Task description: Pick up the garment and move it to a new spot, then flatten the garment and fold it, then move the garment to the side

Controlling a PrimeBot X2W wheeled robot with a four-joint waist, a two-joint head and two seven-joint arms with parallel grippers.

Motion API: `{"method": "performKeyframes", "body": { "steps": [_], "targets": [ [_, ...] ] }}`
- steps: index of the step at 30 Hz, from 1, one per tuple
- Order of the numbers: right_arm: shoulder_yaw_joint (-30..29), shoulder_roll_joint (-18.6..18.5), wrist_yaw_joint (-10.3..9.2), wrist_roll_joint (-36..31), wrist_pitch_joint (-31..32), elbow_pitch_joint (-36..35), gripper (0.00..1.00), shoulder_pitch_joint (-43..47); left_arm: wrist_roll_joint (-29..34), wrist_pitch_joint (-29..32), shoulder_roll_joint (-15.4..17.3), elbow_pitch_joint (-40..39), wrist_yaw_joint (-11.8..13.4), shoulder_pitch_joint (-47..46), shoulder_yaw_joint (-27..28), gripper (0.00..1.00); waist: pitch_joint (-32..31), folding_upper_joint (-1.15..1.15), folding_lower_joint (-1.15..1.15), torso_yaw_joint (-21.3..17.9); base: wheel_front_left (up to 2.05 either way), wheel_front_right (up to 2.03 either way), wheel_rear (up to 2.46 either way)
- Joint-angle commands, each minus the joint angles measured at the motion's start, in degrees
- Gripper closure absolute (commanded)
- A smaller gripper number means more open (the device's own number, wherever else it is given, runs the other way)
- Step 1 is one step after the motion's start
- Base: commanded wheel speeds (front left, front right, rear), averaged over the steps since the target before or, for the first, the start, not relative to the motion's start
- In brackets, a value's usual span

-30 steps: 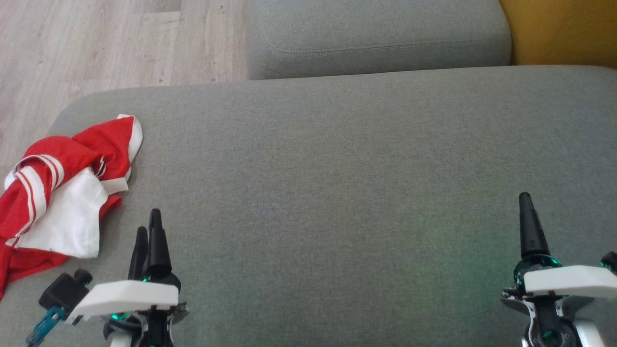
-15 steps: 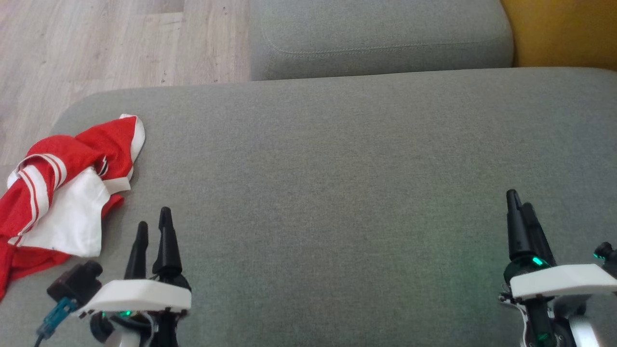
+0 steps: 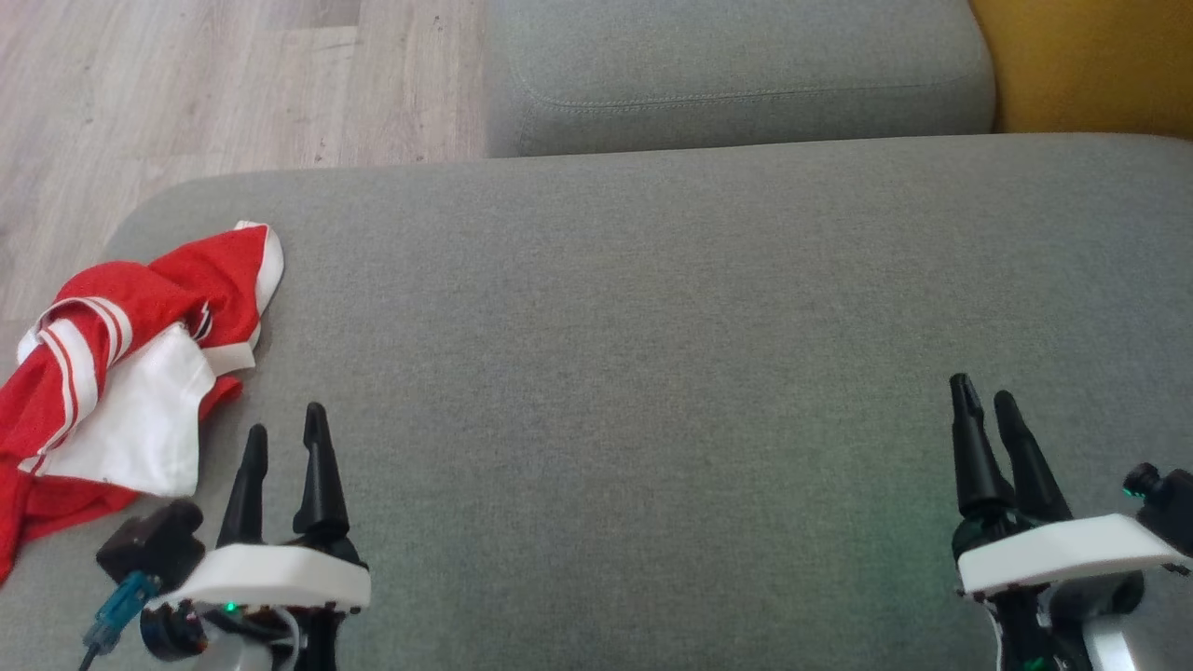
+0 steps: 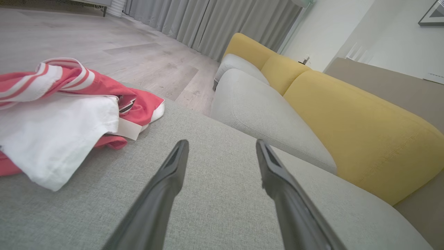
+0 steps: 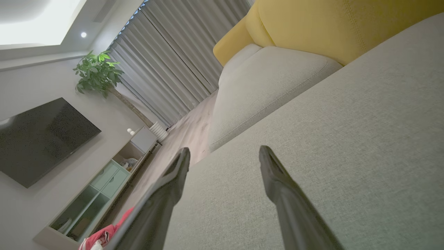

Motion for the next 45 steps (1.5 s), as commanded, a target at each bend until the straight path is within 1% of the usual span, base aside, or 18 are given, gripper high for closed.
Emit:
{"method": "performKeyframes", "body": {
  "steps": [1,11,19,29,45],
  "targets": [
    [1.14,-0.99,-0.03,-2.02,-0.51,-2.66,0.0,-1.1,1.86,-0.8,1.16,-1.91,0.46,-3.01,0.57,0.0,-0.02,0.0,0.0,0.01,0.0,0.0,0.0],
    [1.93,-0.85,-0.03,-8.49,-0.39,-4.0,0.0,-0.35,7.23,-2.5,1.81,-2.45,1.06,-2.73,0.39,0.0,-0.14,0.0,0.0,0.14,0.0,0.0,0.0],
    [2.47,-0.63,-0.03,-13.57,-0.12,-5.03,0.0,0.29,12.1,-3.87,2.34,-1.43,1.13,-2.52,0.12,0.0,-0.33,0.0,0.0,0.13,0.0,0.0,0.0],
    [2.97,-0.37,-0.03,-19.24,0.2,-6.4,0.0,1.04,17.06,-5.4,2.74,1.27,0.9,-2.4,-0.28,0.0,-0.53,0.0,0.0,0.26,0.0,0.0,0.0],
    [2.65,0.76,-0.04,-30.36,0.35,-8.45,0.0,2.47,26.39,-8.29,3.35,6.45,2.23,-3.11,-1.19,0.0,-0.88,0.0,0.0,0.58,0.0,0.0,0.0]
  ]
}}
